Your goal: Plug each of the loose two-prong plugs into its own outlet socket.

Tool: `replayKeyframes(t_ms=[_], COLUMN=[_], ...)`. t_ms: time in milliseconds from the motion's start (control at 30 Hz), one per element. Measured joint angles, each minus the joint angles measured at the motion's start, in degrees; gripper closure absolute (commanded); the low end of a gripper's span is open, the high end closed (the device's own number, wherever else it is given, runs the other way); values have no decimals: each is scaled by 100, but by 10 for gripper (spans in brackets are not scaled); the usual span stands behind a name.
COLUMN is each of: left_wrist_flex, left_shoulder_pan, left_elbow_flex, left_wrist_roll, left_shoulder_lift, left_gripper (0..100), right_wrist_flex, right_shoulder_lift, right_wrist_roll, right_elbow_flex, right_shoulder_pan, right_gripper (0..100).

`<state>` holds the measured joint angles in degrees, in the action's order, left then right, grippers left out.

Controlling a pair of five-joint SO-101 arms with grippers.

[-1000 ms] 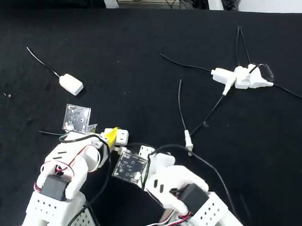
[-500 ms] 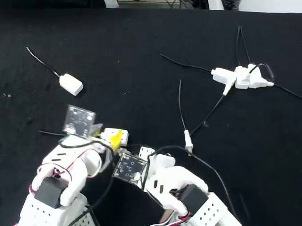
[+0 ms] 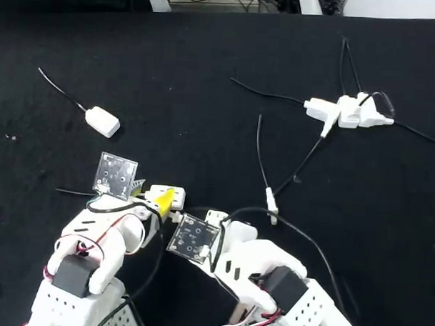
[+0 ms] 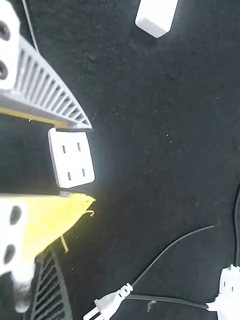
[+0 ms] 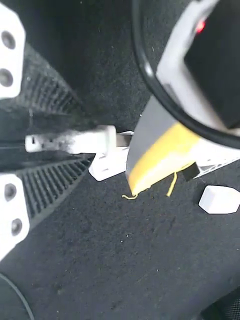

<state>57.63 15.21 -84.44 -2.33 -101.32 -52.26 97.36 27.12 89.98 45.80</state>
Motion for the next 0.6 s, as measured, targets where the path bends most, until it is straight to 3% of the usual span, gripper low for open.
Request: replayKeyframes(t_ms=[600], left_wrist_flex=[-185], left_shoulder_pan=[193], left_elbow_flex=[-396], left_wrist_roll=[0], left_shoulder_lift=[44], left_gripper=[794], right_wrist_flex=[-360], right_shoulder_lift=[0], right_wrist_roll=[-774], right_elbow_flex=[114], right_shoulder_pan=[-316], right_gripper=[988])
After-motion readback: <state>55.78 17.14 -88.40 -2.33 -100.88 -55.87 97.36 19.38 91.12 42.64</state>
